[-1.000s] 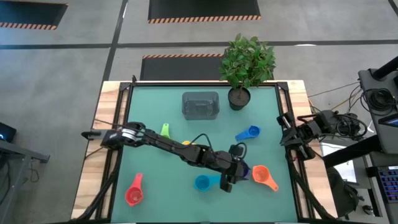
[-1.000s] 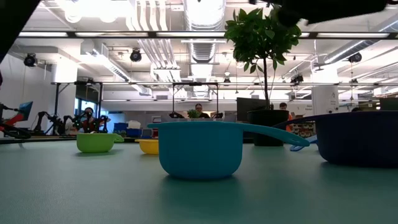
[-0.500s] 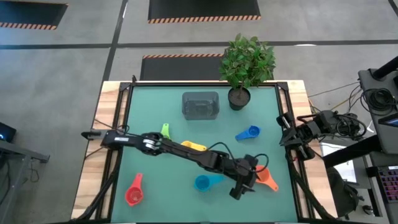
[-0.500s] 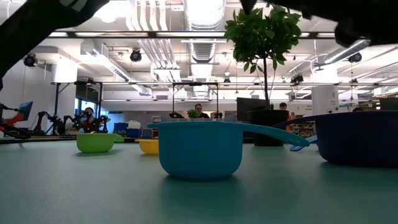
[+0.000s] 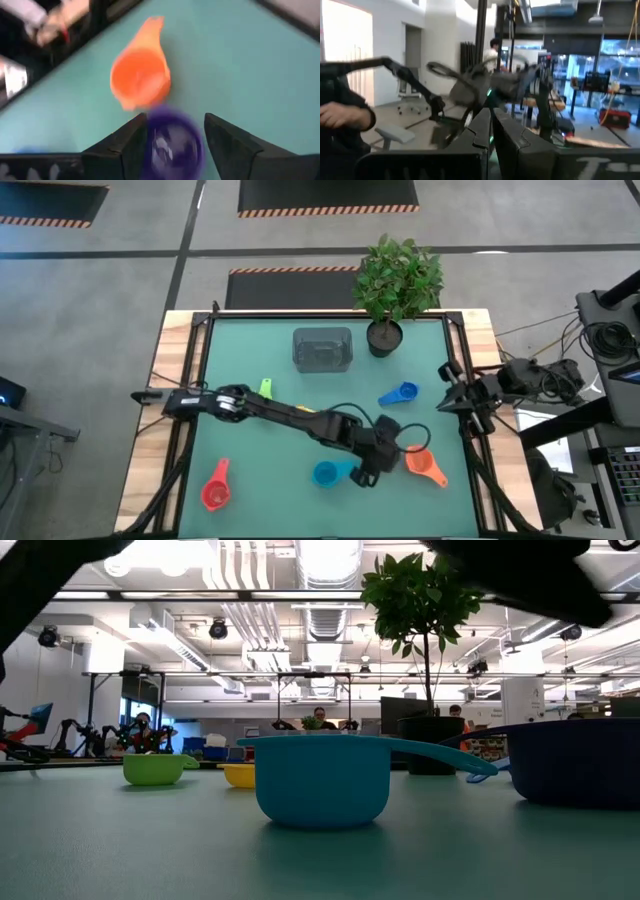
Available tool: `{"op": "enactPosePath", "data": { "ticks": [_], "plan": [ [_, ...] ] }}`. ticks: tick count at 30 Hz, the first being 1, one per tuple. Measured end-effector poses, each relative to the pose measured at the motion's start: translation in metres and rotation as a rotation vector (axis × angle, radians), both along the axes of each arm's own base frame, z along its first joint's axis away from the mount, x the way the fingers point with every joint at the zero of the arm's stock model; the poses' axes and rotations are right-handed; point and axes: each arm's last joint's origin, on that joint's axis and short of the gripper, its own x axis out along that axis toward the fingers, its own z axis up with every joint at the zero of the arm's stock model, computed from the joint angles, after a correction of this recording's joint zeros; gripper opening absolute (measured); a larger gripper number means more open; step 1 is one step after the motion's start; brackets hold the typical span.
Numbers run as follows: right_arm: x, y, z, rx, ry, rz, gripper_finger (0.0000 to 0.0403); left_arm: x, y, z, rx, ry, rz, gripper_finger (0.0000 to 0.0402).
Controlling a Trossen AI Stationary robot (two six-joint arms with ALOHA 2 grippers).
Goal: Nest measuring cups in basket
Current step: Stack the orange measuring cup into the purple measuring cup
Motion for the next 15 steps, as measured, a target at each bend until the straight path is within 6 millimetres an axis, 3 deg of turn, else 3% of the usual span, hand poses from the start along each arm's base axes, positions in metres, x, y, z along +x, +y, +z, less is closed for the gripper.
{"op": "enactPosePath", "data": {
  "ticks": [7,15],
  "plan": [
    [0.015,0.004,0.002,0.010,0.087,0.003,0.0009,-0.048,0.014,0.031,0.007,0.065,0.051,0.0137],
    [0.047,0.011,-0.001,0.052,0.275,-0.040,0.0009,-0.106,0.025,0.039,-0.074,-0.108,0.107,0.0122]
  ]
}}
